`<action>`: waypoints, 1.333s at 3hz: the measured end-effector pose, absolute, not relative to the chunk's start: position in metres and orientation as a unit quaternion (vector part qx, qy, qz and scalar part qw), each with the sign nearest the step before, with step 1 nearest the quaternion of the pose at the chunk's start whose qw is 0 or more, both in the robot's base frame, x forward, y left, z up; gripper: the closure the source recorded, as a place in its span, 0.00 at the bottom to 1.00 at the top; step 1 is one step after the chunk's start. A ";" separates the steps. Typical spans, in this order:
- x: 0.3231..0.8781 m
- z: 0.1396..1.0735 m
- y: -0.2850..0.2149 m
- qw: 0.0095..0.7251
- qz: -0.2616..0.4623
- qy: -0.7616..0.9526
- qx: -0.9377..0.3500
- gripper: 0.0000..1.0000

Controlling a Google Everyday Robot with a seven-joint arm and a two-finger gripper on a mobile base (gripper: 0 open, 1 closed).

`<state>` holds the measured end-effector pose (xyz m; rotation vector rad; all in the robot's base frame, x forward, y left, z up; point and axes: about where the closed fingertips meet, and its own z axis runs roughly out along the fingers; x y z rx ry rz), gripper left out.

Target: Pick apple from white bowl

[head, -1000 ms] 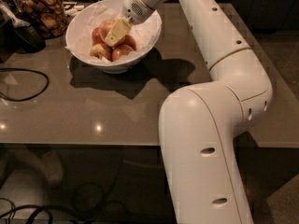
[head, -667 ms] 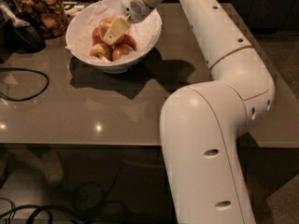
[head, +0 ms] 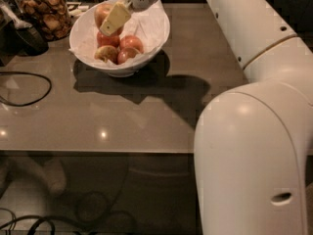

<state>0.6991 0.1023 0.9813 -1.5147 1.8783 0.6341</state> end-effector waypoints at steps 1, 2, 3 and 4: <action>0.670 1.000 0.112 0.327 0.247 0.703 -0.581 1.00; 0.635 1.017 0.122 0.332 0.258 0.693 -0.586 1.00; 0.602 1.037 0.126 0.352 0.254 0.684 -0.586 1.00; 0.599 1.035 0.128 0.350 0.254 0.683 -0.588 1.00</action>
Offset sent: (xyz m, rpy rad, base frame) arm -0.1133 0.0281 0.0580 0.0716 -0.0289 0.0665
